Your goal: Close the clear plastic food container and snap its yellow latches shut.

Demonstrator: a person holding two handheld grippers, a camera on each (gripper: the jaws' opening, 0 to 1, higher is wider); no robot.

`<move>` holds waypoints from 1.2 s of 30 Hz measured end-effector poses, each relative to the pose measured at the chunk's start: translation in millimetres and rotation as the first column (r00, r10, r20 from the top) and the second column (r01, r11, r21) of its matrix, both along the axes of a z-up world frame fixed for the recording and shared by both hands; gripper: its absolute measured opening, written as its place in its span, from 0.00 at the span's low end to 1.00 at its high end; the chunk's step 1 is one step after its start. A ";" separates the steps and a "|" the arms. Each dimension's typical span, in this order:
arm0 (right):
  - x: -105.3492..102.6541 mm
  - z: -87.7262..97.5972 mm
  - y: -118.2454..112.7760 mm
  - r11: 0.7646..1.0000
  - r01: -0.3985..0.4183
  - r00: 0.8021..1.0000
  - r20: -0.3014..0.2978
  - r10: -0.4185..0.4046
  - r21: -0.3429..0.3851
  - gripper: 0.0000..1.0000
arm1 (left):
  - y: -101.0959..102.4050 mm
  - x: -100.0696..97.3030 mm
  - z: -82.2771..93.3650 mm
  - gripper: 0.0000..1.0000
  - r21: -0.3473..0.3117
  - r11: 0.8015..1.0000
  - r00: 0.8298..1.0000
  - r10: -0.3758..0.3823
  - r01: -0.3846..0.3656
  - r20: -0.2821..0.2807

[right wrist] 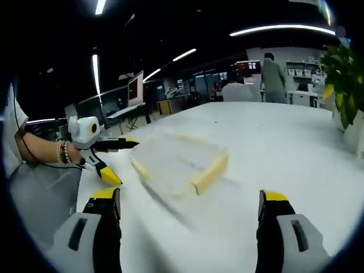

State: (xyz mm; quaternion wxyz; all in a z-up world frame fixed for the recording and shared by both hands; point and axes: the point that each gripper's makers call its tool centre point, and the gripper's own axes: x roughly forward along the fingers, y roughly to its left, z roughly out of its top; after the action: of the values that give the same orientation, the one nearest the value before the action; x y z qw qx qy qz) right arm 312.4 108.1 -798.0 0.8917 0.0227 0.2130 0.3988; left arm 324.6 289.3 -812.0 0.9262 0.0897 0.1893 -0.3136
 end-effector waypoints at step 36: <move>-3.9 -40.5 23.6 0.953 -0.094 0.993 0.041 0.110 -0.288 0.51 | -44.6 -6.4 -12.9 0.35 0.055 0.993 0.994 -0.105 0.107 -0.031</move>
State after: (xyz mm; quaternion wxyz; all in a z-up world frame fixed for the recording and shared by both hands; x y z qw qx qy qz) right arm 308.5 131.7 -838.5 0.8695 -0.1287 0.2437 0.4099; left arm 318.3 244.7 -824.9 0.9026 0.1216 0.2058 -0.3581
